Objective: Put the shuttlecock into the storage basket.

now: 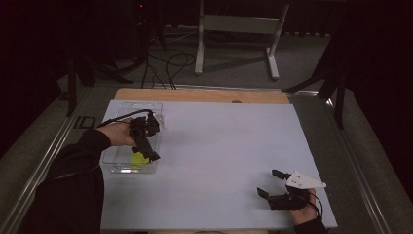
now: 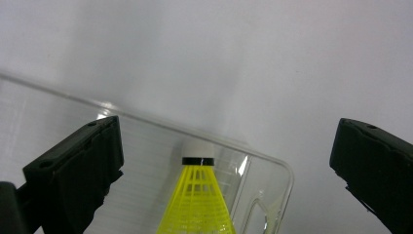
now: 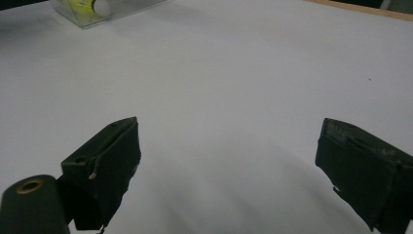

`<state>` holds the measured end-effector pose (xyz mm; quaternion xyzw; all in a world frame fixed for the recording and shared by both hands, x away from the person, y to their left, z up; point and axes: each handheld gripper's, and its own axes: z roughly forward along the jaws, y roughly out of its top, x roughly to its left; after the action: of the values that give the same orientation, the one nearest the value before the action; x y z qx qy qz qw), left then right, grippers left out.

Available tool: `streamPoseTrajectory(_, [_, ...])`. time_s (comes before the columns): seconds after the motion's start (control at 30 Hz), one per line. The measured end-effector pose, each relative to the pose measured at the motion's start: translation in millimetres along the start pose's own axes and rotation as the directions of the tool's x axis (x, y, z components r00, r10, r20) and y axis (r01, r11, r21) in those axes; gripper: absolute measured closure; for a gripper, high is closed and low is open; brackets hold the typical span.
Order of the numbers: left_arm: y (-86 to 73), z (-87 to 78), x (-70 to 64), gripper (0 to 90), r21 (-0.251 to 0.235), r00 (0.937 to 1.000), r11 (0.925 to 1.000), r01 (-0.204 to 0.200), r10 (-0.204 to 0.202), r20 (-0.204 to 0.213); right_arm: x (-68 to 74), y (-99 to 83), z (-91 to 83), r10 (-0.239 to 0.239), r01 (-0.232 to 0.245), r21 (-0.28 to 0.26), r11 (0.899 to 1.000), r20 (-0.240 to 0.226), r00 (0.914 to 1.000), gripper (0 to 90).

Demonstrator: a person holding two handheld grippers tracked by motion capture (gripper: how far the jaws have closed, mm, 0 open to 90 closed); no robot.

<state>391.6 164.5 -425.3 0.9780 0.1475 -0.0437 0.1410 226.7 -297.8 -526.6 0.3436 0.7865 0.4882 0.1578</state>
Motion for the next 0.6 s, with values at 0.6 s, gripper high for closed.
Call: streamPoseTrajectory(0.6, [24.9,12.4,-13.1,0.0,-0.086,0.9971,0.9939,0.069,-0.072,-0.026,0.1,0.2,-0.8,0.0,0.0,-0.001,1.0,0.004,1.0,9.3])
